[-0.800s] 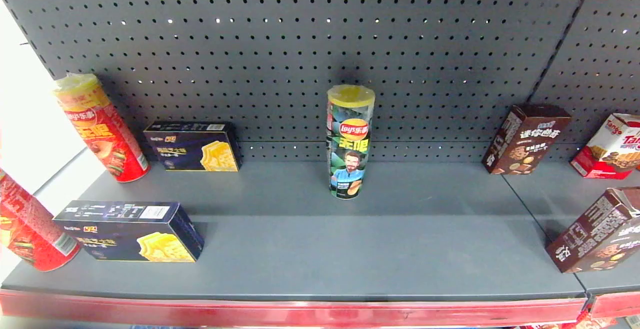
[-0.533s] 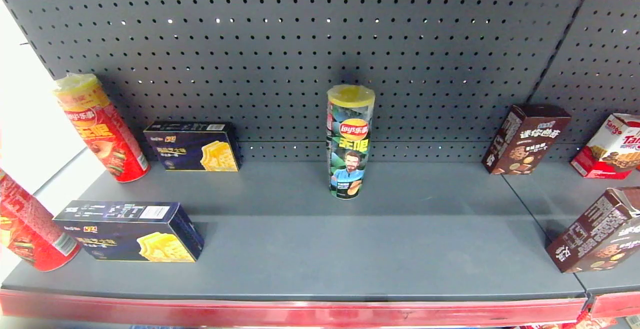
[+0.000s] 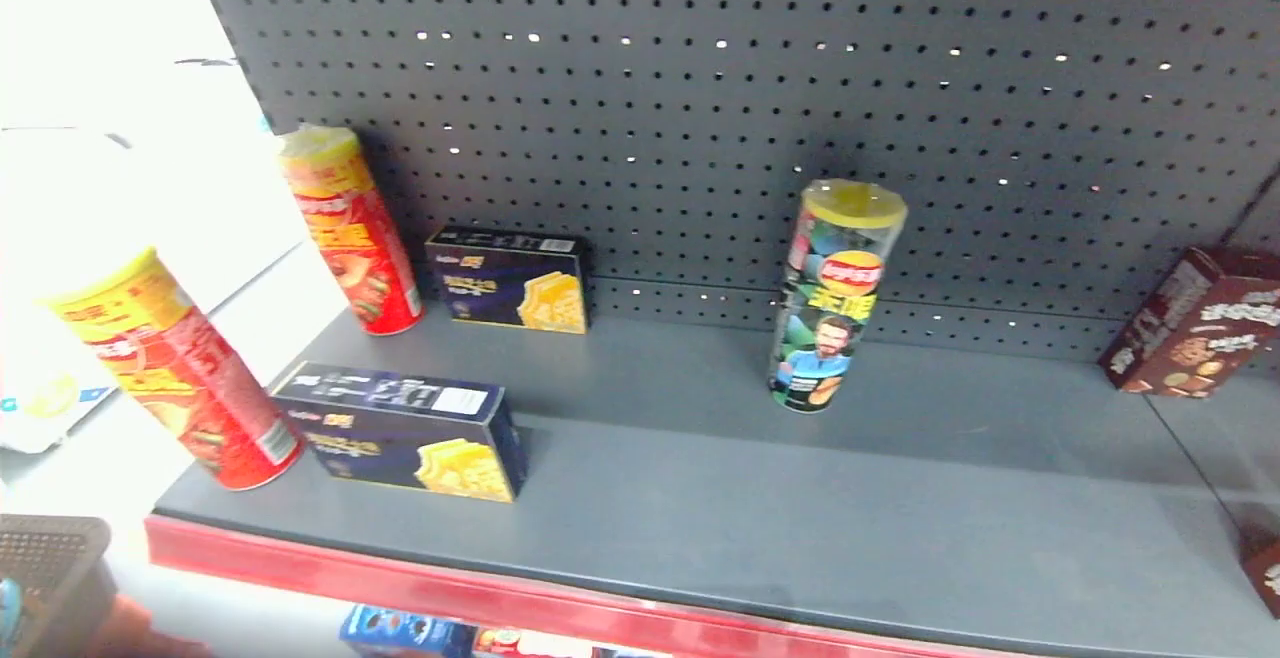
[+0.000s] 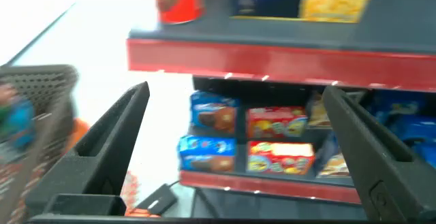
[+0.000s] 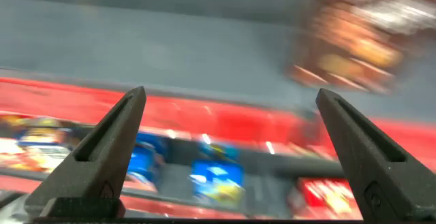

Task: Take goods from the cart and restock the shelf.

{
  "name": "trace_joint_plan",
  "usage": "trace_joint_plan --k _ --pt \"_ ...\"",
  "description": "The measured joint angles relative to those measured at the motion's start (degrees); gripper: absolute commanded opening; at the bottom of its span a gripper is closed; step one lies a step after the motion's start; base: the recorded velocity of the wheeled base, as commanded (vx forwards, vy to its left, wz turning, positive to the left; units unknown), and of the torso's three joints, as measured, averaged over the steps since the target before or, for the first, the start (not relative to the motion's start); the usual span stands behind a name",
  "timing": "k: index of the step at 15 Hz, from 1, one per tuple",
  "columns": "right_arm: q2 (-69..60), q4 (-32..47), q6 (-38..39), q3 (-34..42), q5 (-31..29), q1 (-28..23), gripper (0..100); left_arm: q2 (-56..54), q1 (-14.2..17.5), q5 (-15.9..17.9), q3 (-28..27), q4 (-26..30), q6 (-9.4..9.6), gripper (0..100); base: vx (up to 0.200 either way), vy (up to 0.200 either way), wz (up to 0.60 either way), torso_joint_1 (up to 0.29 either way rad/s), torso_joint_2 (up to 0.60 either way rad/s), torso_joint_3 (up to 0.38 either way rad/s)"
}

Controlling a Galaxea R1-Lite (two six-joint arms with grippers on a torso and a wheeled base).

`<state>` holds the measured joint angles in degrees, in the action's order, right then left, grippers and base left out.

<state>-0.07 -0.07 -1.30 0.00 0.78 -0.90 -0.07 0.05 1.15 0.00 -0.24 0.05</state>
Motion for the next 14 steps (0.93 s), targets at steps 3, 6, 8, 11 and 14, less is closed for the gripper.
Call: trace_joint_plan --k 3,6,8,11,14 --pt "0.0 0.0 0.0 0.0 0.0 0.0 100 0.0 0.0 -0.1 0.0 0.0 -0.05 100 0.000 0.000 0.60 0.005 0.00 0.004" --pt "0.0 0.0 0.1 0.0 0.0 0.0 100 0.0 0.0 -0.1 0.0 0.0 -0.05 100 0.000 0.000 0.40 0.003 0.00 0.002" --pt "0.0 0.0 0.5 0.0 -0.1 0.0 100 0.0 0.0 -0.1 0.0 0.0 -0.05 100 0.000 0.000 0.00 0.000 0.00 0.000" --pt "0.0 0.0 0.5 0.0 -0.2 0.0 100 0.0 0.0 0.1 0.0 0.0 -0.05 100 0.000 0.000 0.00 0.000 0.00 0.000" --pt "0.0 0.0 0.5 0.0 -0.2 0.0 100 0.0 0.0 0.0 0.0 0.0 -0.02 100 0.000 0.000 0.00 0.000 0.00 0.000"
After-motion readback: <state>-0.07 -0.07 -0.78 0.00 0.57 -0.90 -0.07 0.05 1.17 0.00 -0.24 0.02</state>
